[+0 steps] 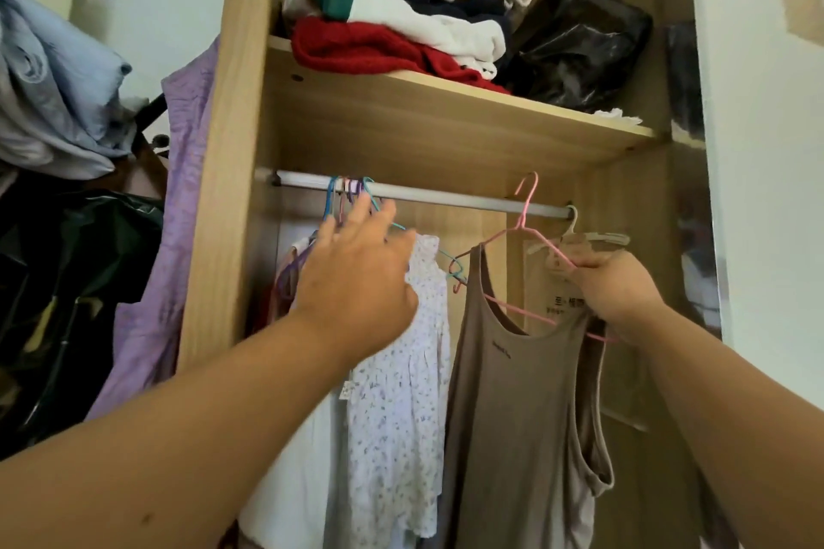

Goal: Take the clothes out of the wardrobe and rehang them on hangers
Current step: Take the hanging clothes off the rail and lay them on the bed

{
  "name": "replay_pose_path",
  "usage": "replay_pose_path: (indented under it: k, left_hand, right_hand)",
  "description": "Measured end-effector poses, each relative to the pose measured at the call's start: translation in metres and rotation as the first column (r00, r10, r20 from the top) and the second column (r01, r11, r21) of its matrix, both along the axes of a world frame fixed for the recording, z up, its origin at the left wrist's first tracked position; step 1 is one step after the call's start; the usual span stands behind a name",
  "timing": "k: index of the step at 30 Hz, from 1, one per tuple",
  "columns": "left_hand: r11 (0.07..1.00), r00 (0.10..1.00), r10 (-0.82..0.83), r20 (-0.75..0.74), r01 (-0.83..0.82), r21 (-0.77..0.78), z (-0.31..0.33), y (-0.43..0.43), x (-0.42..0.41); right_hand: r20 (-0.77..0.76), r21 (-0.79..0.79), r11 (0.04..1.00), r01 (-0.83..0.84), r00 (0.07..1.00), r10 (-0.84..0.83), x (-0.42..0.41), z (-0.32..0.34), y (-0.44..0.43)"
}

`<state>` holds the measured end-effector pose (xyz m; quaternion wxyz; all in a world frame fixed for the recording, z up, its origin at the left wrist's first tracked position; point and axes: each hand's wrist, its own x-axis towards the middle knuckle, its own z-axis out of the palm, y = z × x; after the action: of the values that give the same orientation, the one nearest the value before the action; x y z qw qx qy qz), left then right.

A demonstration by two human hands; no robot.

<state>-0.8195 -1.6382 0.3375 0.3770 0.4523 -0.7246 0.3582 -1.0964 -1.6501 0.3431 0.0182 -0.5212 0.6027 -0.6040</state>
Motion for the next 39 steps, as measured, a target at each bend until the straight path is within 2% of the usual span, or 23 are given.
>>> replay_pose_path:
  k: [4,8,15,23,25,32,36,39]
  left_hand:
    - [0.974,0.995,-0.065,0.072,0.048,0.22,-0.011,-0.038,-0.052]
    - [0.946,0.991,-0.066,0.12,0.025,0.322,-0.016,-0.088,-0.095]
    - [0.929,0.982,0.073,0.175,-0.131,0.346,0.0,-0.182,-0.132]
    - [0.875,0.899,0.308,0.312,-0.397,0.279,0.018,-0.236,-0.163]
    - [0.878,0.894,0.329,0.303,-0.408,0.25,0.02,-0.241,-0.167]
    - [0.935,0.957,0.255,0.139,-0.281,0.216,0.027,-0.241,-0.162]
    - [0.95,0.966,0.239,0.093,-0.253,0.184,0.025,-0.243,-0.158]
    - [0.951,0.97,0.233,0.064,-0.241,0.193,0.027,-0.245,-0.158]
  right_hand:
    - [-0.01,0.006,1.0,-0.018,1.0,0.018,-0.004,-0.01,-0.001]
    - [-0.013,-0.006,0.999,-0.036,0.999,0.036,-0.012,-0.018,-0.003]
    - [-0.041,-0.004,0.996,-0.091,0.995,0.091,-0.04,-0.023,-0.011]
    - [-0.095,-0.051,0.995,-0.089,0.992,0.083,-0.081,-0.026,-0.024]
    - [-0.099,-0.073,0.995,-0.075,0.993,0.067,-0.086,-0.026,-0.025]
    - [-0.077,-0.096,0.995,-0.001,0.997,-0.007,-0.099,-0.023,-0.016]
    - [-0.09,-0.097,0.991,0.094,0.991,-0.103,-0.106,-0.018,-0.007]
    - [-0.101,-0.084,0.99,0.109,0.988,-0.117,-0.105,-0.013,-0.001]
